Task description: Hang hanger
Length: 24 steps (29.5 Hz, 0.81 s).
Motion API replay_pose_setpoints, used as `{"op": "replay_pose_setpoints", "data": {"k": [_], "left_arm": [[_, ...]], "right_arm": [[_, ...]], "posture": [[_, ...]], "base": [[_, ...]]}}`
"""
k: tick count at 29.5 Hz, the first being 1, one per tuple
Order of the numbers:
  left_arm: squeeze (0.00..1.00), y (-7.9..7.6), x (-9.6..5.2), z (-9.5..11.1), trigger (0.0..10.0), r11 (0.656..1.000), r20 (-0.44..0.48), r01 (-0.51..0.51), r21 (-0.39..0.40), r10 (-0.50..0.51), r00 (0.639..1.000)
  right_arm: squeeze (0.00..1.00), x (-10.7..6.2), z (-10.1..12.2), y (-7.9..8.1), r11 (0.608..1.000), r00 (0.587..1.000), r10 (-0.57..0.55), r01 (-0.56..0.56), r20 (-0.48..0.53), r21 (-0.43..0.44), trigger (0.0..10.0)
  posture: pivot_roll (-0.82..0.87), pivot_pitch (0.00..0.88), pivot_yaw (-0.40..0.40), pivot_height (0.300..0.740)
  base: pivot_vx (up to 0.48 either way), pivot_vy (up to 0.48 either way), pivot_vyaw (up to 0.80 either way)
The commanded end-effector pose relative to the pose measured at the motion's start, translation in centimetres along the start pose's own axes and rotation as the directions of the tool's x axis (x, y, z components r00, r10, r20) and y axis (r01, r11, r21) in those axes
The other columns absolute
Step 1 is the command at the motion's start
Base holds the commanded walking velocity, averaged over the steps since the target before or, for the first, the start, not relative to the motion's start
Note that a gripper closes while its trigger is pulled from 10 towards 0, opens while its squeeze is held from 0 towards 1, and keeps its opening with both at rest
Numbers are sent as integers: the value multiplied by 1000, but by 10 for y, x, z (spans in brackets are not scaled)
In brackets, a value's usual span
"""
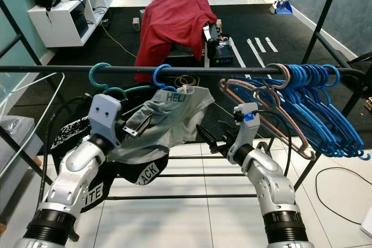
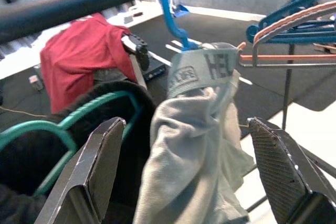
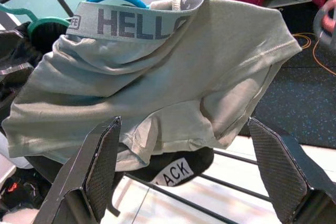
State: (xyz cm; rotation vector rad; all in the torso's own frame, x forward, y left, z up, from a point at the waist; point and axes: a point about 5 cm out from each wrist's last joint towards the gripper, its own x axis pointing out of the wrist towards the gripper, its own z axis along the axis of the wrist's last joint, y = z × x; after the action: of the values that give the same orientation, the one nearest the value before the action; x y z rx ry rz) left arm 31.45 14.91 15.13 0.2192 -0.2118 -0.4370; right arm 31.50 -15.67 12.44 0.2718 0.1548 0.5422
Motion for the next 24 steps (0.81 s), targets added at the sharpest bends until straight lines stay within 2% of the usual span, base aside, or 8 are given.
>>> {"op": "replay_pose_setpoints", "data": {"k": [1,16,20,24], "left_arm": [[0,0,-2,-10,10000,999,-71,30,21,-28,997],[0,0,3,-24,10000,996,-182,2,92,14,983],[0,-5,5,-36,10000,993,-292,76,86,-48,955],[0,-6,6,-38,10000,993,-302,86,86,-56,952]], "right_arm": [[0,0,-1,2,1000,1000,3,-3,-7,1,10000],[0,0,-1,2,1000,1000,-3,3,-1,3,10000],[0,1,-1,3,1000,1000,-5,5,0,5,10000],[0,1,-1,3,1000,1000,-5,5,0,5,10000]], "posture": [[-147,58,11,740],[-145,57,14,740],[-144,56,16,740],[-145,57,17,740]], "base": [[0,0,0],[0,0,0],[0,0,0],[0,0,0]]}}
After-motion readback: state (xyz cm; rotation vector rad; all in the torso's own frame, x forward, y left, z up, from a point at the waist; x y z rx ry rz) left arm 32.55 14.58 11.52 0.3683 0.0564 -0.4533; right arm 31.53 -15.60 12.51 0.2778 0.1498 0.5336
